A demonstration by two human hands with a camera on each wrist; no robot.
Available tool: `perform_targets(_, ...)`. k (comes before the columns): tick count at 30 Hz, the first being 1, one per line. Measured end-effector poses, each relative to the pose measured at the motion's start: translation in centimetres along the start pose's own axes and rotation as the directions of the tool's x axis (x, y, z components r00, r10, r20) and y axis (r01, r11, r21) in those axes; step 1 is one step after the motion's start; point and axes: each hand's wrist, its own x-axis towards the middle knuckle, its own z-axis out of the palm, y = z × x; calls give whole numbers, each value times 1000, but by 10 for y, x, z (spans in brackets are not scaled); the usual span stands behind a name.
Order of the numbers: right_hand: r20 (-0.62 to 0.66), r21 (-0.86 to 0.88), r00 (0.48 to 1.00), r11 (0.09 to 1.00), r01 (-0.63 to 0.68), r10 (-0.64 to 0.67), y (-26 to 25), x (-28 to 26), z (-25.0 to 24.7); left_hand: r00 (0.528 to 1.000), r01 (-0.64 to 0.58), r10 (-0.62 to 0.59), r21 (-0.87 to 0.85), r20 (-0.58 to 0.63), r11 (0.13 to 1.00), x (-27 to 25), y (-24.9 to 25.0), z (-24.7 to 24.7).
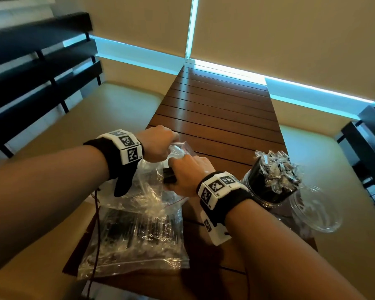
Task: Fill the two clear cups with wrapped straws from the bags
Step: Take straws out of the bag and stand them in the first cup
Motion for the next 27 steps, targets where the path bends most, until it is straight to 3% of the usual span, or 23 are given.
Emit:
perform_targets(5, 70, -103, 997, 995, -16, 23, 15, -9, -31, 1000, 6, -6, -18, -5, 1000, -5, -7, 1)
perform_targets(12, 48, -313, 989, 942, -120, 142, 45, -31, -93, 997, 73, -72, -60, 7, 996, -10, -4, -1)
perform_targets(17, 14, -421, 974, 884, -201, 228, 63, -61, -134, 985, 151, -161, -132, -63, 980, -4, 10, -5)
perform_targets(23, -69, -402, 934, 847, -348, 351, 90, -110, -179, 956, 275, -292, -237, -39, 932, 5, 23, -9)
perform_targets(27, -94, -326, 918, 859, -395, 387, 96, -119, -173, 936, 328, -351, -340, -7, 881, 13, 44, -10)
